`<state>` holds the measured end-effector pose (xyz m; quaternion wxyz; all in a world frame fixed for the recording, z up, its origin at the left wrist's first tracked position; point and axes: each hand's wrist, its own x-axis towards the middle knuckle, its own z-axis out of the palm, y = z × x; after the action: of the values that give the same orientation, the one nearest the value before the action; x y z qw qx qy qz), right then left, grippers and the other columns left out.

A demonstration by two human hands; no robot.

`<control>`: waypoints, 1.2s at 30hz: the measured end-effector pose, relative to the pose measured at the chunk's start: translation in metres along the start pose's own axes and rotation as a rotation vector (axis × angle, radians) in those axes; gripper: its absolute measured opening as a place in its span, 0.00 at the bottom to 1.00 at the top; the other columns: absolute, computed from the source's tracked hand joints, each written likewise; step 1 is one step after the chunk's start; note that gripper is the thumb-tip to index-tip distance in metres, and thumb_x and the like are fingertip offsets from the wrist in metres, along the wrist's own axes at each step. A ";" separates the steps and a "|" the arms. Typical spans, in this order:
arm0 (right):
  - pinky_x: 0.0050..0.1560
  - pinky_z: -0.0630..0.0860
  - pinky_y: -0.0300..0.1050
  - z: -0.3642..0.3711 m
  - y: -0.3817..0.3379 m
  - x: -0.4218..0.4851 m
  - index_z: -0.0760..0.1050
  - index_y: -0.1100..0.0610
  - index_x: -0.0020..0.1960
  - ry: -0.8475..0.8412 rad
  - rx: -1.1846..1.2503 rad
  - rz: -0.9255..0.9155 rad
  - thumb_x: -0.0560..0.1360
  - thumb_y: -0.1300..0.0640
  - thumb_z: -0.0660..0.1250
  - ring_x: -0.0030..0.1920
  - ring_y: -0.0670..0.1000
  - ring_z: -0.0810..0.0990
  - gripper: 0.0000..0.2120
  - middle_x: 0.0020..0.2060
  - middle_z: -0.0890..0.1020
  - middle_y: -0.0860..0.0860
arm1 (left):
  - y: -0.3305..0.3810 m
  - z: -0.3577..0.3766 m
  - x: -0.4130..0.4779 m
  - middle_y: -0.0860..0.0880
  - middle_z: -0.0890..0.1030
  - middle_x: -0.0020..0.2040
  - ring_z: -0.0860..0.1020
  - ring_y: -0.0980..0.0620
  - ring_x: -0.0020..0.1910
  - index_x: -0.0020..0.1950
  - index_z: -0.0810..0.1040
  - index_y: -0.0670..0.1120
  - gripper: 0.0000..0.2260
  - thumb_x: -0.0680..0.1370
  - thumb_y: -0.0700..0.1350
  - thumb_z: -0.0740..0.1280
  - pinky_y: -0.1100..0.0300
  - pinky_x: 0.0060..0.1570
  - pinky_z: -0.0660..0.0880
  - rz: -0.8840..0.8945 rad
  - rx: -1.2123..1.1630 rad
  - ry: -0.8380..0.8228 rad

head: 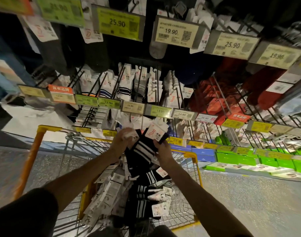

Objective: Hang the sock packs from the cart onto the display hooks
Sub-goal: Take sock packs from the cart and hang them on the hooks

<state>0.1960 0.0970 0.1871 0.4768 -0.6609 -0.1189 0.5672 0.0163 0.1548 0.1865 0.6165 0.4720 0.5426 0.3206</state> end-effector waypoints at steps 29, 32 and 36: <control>0.50 0.78 0.42 -0.002 -0.043 0.042 0.74 0.63 0.59 -0.036 -0.057 -0.220 0.79 0.59 0.67 0.50 0.51 0.82 0.12 0.50 0.83 0.57 | 0.048 0.024 0.054 0.40 0.86 0.45 0.84 0.49 0.44 0.44 0.86 0.38 0.05 0.72 0.39 0.76 0.60 0.44 0.81 0.163 0.391 -0.093; 0.56 0.78 0.47 0.001 -0.038 0.048 0.74 0.63 0.59 -0.012 -0.074 -0.207 0.79 0.59 0.67 0.54 0.55 0.82 0.12 0.54 0.83 0.60 | 0.044 0.024 0.059 0.39 0.85 0.45 0.83 0.50 0.43 0.43 0.85 0.36 0.04 0.72 0.38 0.75 0.70 0.39 0.77 0.150 0.422 -0.077; 0.49 0.77 0.41 0.005 -0.037 0.053 0.74 0.63 0.55 0.003 -0.103 -0.235 0.79 0.59 0.67 0.48 0.52 0.82 0.08 0.49 0.83 0.57 | 0.043 0.025 0.061 0.43 0.85 0.44 0.80 0.59 0.36 0.46 0.86 0.37 0.06 0.72 0.39 0.76 0.68 0.39 0.77 0.143 0.465 -0.021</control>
<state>0.2236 0.1560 0.1822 0.5057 -0.6668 -0.2235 0.4997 0.0582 0.2197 0.2032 0.4726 0.6417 0.5605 0.2251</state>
